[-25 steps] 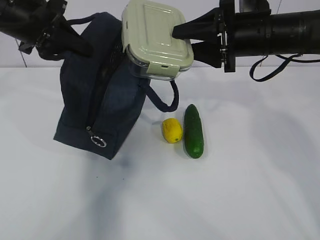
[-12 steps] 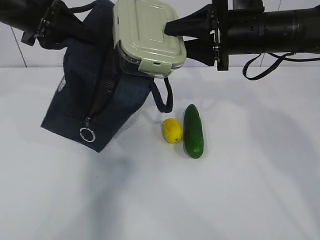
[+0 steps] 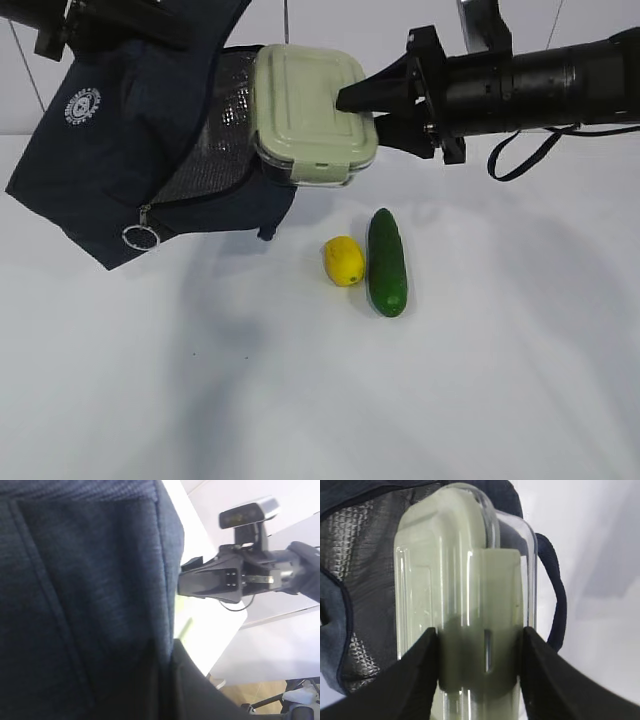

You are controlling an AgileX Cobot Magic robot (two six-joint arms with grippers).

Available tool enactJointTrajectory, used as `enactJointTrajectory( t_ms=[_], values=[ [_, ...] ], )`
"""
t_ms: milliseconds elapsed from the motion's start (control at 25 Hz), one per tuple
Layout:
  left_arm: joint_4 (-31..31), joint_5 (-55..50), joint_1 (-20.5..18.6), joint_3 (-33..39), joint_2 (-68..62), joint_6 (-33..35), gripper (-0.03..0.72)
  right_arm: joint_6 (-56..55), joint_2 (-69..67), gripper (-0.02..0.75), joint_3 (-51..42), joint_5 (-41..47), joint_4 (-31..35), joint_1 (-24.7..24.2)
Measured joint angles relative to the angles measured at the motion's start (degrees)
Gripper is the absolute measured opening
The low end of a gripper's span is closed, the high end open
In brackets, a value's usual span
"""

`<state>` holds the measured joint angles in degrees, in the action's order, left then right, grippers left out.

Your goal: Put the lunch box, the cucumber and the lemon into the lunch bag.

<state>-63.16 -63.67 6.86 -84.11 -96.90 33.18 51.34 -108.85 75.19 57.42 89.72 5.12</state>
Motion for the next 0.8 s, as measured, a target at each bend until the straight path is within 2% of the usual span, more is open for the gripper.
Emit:
enactJointTrajectory(
  t_ms=[440,800],
  values=[
    [0.0,-0.1,0.0,0.0,-0.3,0.1,-0.008,-0.1,-1.2,0.374,0.0,-0.6,4.1,5.7],
    [0.1,0.9,0.0,0.0,-2.2,0.2,-0.008,-0.1,-2.3,0.374,3.7,-1.1,5.7,6.4]
  ],
)
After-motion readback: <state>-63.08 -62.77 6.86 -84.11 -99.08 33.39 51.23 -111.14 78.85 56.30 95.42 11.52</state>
